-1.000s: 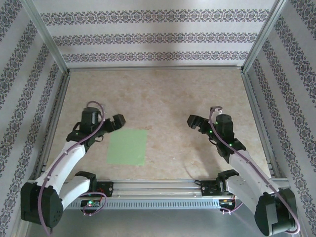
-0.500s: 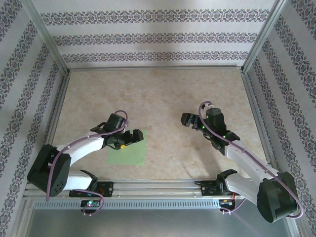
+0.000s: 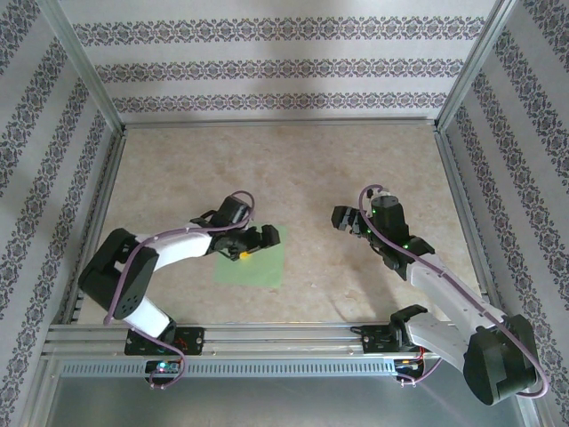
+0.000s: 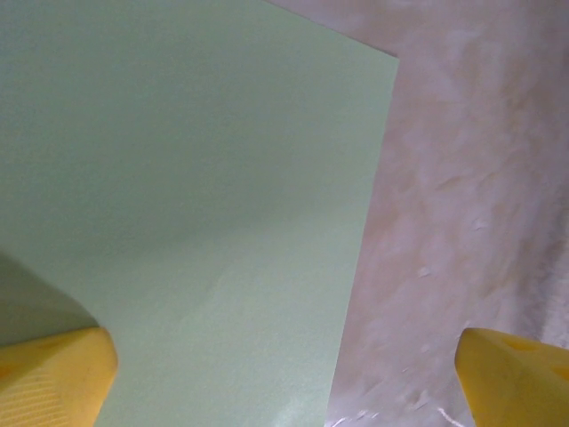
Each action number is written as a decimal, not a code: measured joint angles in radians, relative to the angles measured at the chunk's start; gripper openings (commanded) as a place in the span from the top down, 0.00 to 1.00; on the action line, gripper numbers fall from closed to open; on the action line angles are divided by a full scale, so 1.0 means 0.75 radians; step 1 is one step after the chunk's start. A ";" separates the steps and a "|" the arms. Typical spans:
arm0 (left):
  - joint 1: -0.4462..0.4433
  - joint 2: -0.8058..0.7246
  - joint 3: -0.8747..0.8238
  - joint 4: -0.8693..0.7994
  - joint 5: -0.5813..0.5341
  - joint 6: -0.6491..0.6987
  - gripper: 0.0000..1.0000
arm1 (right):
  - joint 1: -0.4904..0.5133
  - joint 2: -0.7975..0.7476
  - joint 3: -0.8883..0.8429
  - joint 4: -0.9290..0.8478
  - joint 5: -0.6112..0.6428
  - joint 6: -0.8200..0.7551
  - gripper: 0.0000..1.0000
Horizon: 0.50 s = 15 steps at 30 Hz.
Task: Fold a paper plane with a square sheet of paper (fold left side to right side)
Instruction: Move the square sheet of paper to the center of the table.
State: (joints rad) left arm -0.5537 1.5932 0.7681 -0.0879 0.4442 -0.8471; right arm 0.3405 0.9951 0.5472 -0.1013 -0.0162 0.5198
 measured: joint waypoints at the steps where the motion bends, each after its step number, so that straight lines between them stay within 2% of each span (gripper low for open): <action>1: -0.017 0.034 0.026 0.027 -0.001 -0.018 0.00 | -0.006 -0.003 0.000 -0.004 0.000 0.000 0.02; 7: -0.098 0.232 0.201 0.193 -0.014 -0.156 0.00 | -0.069 -0.025 0.000 -0.052 -0.006 0.001 0.02; 15: -0.125 0.386 0.381 0.248 -0.031 -0.225 0.00 | -0.206 -0.019 0.001 -0.131 -0.097 0.006 0.05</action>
State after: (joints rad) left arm -0.6476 1.8824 1.0538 0.0978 0.4210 -1.0161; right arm 0.1860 0.9810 0.5476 -0.1997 -0.0891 0.5243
